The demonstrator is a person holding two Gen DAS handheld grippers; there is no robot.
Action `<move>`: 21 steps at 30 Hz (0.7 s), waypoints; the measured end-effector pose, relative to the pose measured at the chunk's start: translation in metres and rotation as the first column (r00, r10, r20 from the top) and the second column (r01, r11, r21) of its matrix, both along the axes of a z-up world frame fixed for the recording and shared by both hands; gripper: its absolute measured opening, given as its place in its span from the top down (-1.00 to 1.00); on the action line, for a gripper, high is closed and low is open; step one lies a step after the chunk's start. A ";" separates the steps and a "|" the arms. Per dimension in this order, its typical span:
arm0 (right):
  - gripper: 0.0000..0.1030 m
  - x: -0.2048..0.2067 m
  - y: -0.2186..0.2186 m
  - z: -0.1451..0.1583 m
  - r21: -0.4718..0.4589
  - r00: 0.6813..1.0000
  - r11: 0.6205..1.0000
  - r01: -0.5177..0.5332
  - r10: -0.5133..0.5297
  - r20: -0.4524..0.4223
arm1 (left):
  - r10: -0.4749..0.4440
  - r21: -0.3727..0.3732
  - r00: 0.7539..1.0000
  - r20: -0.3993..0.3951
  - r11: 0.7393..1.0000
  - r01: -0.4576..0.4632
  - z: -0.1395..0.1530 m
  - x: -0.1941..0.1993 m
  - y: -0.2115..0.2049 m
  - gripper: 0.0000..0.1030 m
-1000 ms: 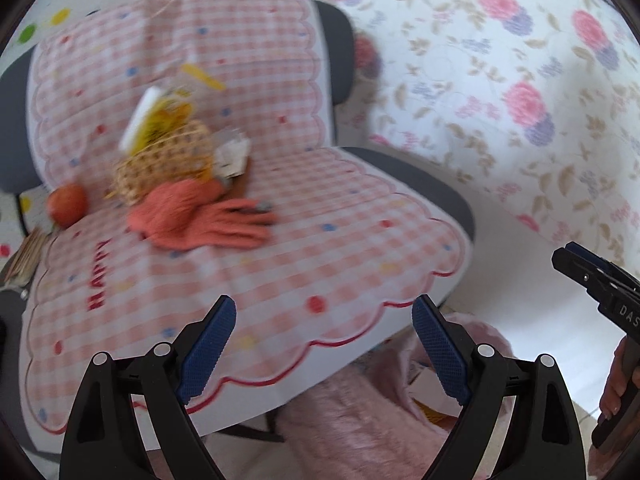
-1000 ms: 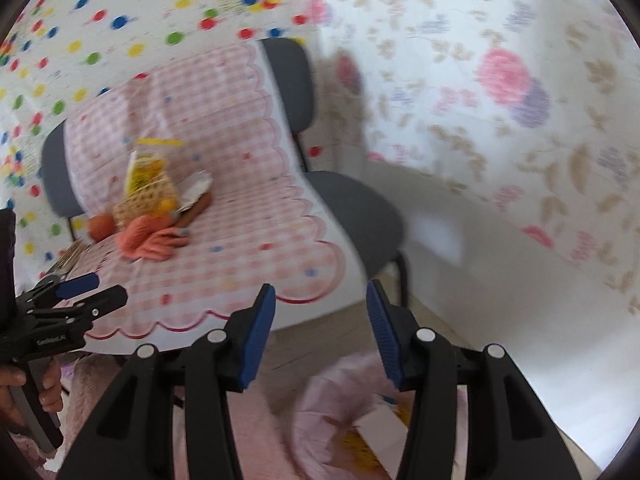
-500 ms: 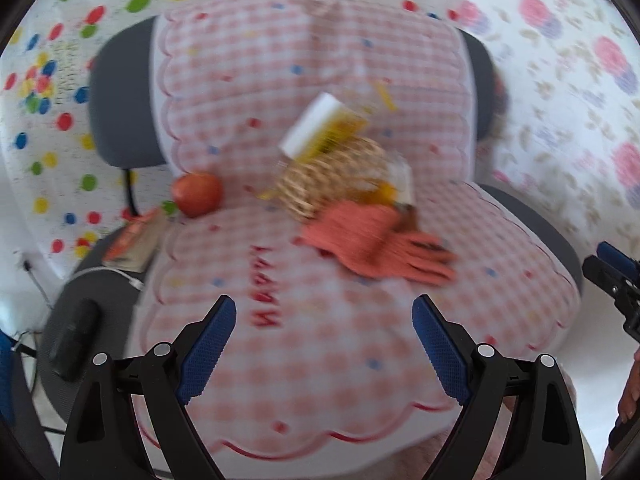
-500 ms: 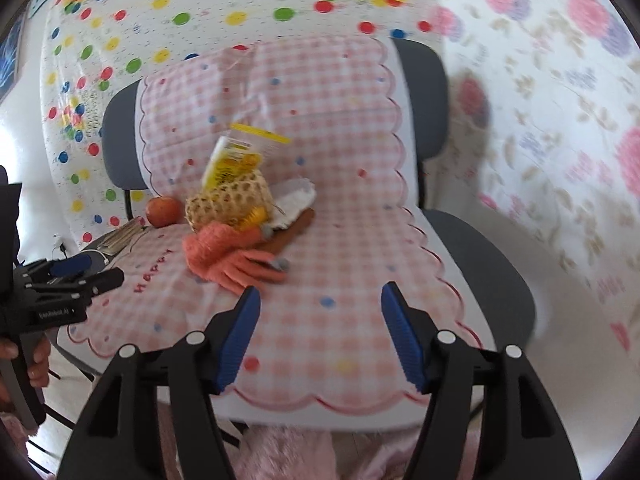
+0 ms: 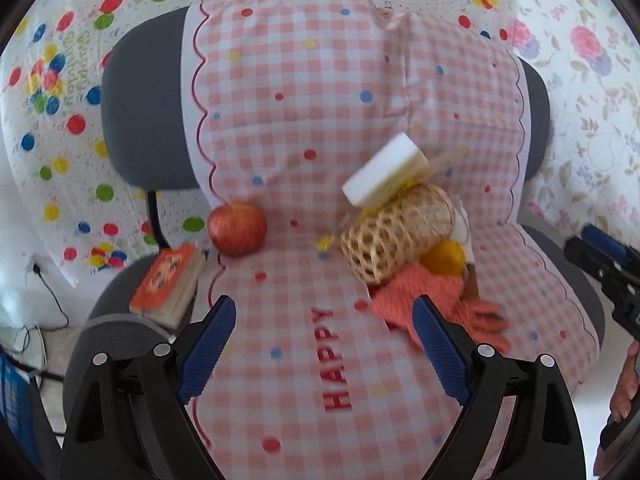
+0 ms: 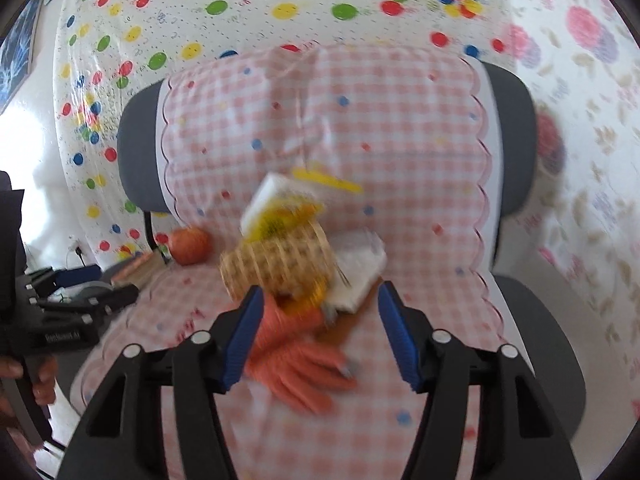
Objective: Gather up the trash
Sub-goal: 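Return both tools to the chair seat, then grasp the snack bag with the right tool while left grasps the white sponge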
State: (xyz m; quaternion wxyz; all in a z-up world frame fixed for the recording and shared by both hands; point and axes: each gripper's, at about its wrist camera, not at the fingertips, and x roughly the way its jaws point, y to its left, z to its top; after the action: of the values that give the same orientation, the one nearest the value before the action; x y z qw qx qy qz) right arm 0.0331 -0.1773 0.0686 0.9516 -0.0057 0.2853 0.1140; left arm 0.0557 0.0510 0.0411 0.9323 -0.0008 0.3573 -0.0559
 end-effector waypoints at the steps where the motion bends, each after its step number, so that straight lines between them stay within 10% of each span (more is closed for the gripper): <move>1: -0.11 0.013 0.008 0.006 0.004 1.000 1.000 -0.013 0.013 0.009 | -0.001 0.005 1.000 0.003 1.000 0.001 0.002 0.005 0.000 -0.73; 15: -0.09 0.135 0.033 0.003 0.134 0.995 0.989 0.069 -0.059 -0.083 | 0.036 0.001 0.999 0.022 0.999 -0.036 0.008 0.092 0.009 -0.73; 21: 0.69 0.145 0.014 -0.023 0.274 0.975 0.958 0.084 -0.022 -0.222 | 0.002 0.008 1.000 0.018 1.000 -0.002 0.001 0.088 0.000 -0.73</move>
State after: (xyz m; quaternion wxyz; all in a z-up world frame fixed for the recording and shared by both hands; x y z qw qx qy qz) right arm 0.1778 -0.1634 0.0460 0.9086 0.1498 0.3685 0.1276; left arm 0.1436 0.0512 0.0417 0.9355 0.0031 0.3493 -0.0534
